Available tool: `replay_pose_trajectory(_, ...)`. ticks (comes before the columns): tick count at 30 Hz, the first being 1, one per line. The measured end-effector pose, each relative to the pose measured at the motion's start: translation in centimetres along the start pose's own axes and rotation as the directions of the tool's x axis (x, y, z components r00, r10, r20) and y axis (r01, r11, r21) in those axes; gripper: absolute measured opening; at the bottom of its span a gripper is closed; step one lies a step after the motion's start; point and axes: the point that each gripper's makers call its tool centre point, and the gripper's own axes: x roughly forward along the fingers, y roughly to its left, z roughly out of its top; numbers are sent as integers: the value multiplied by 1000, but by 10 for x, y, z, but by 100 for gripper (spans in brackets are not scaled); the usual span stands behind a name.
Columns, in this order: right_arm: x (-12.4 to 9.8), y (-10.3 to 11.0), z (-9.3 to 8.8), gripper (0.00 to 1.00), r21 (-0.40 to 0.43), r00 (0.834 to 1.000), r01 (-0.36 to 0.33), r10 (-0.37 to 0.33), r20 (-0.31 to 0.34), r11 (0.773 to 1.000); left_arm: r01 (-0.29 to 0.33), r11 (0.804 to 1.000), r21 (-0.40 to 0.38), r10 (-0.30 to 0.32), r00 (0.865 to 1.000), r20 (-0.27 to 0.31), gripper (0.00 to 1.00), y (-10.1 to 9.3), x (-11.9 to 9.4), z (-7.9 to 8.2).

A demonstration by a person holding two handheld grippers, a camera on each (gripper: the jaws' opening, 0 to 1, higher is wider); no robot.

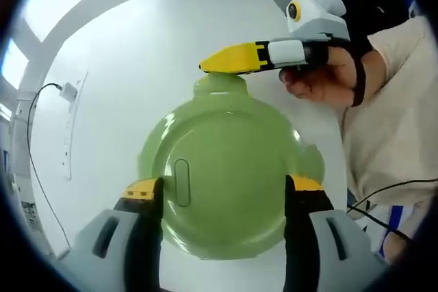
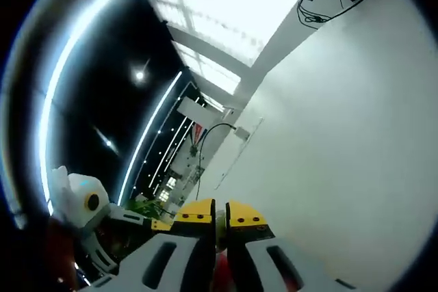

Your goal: Open container latches remove lid place lid upside down on tabletop take tomato from container place on tabletop

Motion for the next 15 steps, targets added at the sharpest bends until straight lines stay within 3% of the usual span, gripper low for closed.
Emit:
replay_pose_trajectory(9,-1,0,12,5,66,999,-38,38,4,997,-1,1000,0,1,1000,-6,65,1,0,0)
replay_pose_trajectory(15,-6,4,26,13,48,997,-73,72,21,996,-3,1000,-5,3,1000,4,65,1,0,0)
